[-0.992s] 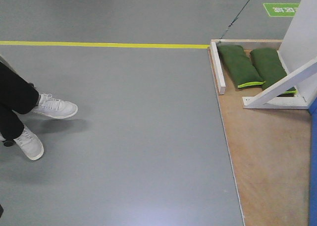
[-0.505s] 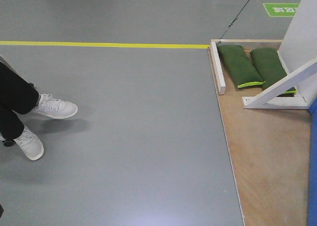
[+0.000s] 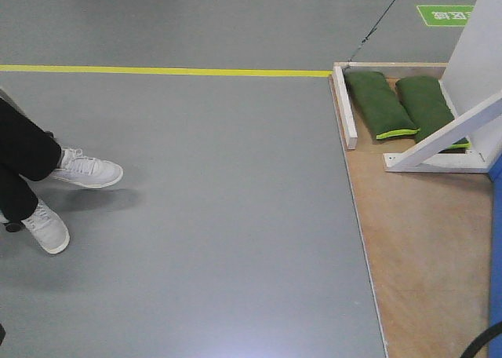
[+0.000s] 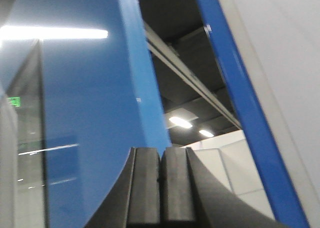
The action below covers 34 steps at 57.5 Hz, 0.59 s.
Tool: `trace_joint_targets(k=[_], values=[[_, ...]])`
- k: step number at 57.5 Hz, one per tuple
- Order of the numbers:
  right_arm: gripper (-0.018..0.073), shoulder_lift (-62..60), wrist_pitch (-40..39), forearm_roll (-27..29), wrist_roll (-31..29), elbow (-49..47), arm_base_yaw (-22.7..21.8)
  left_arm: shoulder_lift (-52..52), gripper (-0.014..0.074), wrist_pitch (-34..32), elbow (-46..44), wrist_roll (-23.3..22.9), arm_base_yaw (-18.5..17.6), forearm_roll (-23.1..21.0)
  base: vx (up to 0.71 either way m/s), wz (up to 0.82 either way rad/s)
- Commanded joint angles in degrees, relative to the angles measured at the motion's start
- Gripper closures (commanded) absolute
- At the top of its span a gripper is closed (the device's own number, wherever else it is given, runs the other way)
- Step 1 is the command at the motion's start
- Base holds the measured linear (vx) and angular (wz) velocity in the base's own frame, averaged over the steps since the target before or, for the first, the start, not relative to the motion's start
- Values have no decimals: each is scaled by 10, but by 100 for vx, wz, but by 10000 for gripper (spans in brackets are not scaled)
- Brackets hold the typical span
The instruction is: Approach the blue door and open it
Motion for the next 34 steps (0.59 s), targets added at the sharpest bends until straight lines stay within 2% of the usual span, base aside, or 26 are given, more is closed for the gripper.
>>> trace_joint_targets(k=[1,9,19,26,34], values=[[547,17,-29,34,-2,-16,-54,-7,524,-49,-15,-4,-4,-1,0,0],[547,55,-29,46,-2,-16,-137,-7,524,-49,-15,-4,-4,-1,0,0],[547,109,-36,44,-2,-16,-209,-7,524,-49,-15,-4,-4,-1,0,0],[547,157,-64,40,-2,-16,-246,-7,524,-49,-15,-4,-4,-1,0,0],[547,210,-127,14,-2,-16,-261,-7,524,-49,-15,-4,-4,-1,0,0]])
